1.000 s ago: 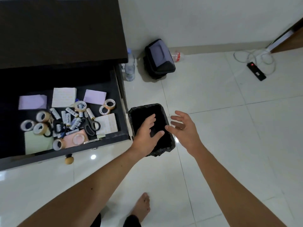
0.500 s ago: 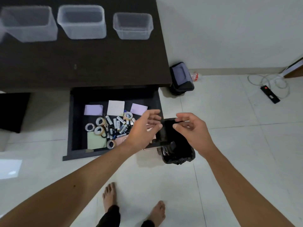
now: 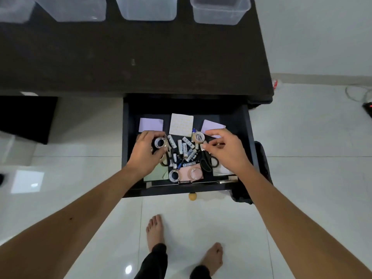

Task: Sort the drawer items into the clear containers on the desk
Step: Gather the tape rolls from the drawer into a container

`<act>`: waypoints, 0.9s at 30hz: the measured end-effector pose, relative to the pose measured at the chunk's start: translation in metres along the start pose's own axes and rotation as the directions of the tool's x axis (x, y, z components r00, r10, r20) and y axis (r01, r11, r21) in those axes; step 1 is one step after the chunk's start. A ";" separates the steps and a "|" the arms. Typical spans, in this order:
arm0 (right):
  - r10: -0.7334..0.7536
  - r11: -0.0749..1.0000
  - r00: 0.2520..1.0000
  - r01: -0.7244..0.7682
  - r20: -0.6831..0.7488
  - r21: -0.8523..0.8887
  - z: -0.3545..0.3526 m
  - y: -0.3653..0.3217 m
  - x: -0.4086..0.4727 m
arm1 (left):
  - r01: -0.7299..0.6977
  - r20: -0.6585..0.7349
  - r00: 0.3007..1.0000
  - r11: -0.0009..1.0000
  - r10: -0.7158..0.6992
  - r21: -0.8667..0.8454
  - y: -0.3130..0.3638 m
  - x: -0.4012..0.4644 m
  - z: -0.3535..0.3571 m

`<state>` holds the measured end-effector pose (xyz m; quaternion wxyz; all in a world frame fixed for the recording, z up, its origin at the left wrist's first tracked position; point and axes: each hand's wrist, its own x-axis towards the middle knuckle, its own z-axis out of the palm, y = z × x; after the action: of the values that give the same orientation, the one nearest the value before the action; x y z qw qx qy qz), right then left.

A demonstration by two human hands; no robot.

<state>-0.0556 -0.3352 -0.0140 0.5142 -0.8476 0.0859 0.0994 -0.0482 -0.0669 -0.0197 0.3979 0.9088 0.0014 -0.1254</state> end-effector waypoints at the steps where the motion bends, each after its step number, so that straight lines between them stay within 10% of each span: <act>1: -0.018 1.000 1.000 0.018 -0.003 -0.013 0.006 0.002 0.006 | 0.005 -0.006 1.000 1.000 -0.005 0.012 -0.003 0.003 0.002; 11: -0.091 0.979 0.995 0.082 -0.035 -0.189 0.027 0.011 0.024 | 0.087 -0.051 0.995 0.996 -0.085 0.028 -0.013 0.013 0.013; 27: -0.023 1.000 0.999 0.023 0.034 0.017 -0.010 0.004 -0.001 | 0.043 -0.132 0.990 0.996 -0.053 -0.076 -0.012 0.012 0.012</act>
<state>-0.0567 -0.3463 -0.0126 0.5239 -0.8423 0.0680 0.1073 -0.0406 -0.0684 -0.0384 0.4266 0.8998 0.0544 -0.0735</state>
